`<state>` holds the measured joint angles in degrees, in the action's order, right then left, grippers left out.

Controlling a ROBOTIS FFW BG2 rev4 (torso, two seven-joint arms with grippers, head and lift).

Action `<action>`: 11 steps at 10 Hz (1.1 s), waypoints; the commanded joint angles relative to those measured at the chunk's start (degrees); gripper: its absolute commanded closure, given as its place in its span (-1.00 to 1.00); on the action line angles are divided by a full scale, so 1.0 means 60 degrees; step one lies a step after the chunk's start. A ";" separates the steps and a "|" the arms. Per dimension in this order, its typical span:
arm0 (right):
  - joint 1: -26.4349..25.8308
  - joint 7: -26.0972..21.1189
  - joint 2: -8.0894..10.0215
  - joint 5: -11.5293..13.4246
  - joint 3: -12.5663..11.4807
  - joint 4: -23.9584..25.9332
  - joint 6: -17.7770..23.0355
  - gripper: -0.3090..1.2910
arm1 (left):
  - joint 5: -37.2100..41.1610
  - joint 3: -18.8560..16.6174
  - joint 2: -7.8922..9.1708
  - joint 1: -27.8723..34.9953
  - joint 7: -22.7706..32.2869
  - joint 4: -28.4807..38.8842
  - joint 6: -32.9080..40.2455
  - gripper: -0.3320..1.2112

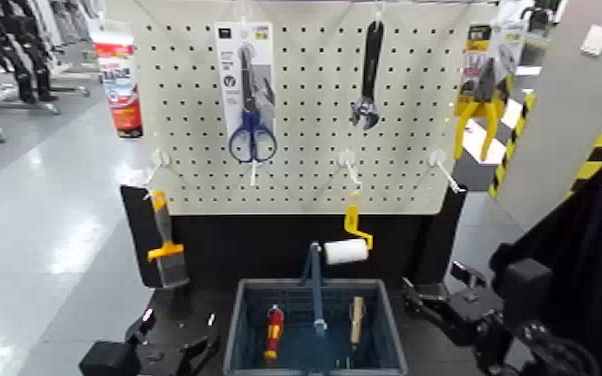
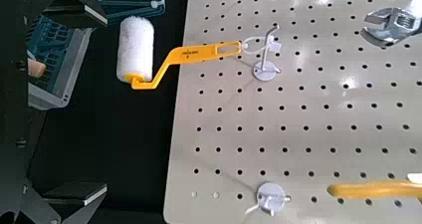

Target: Put the yellow roller into the crate.

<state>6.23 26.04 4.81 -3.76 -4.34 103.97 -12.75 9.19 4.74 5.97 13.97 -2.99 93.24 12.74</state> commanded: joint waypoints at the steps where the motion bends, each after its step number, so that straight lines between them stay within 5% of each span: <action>1: -0.1009 0.0611 0.0400 -0.0091 0.0225 -0.0688 -0.0540 -0.44 | 0.0007 0.0002 0.0001 0.0000 0.0001 0.0003 0.0000 -0.42; 7: -0.3075 0.1958 0.1147 -0.0282 0.1060 -0.2563 -0.0526 -0.44 | 0.0022 0.0046 -0.0014 -0.0029 0.0001 -0.0012 -0.0029 -0.42; 11: -0.4232 0.2486 0.1293 -0.0604 0.1851 -0.4101 -0.0028 -0.44 | 0.0036 0.0075 -0.0014 -0.0073 -0.0014 -0.0027 -0.0029 -0.42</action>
<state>-18.12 40.83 12.51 -7.00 6.03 80.87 -13.67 9.34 5.15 5.89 13.57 -3.03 93.09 12.57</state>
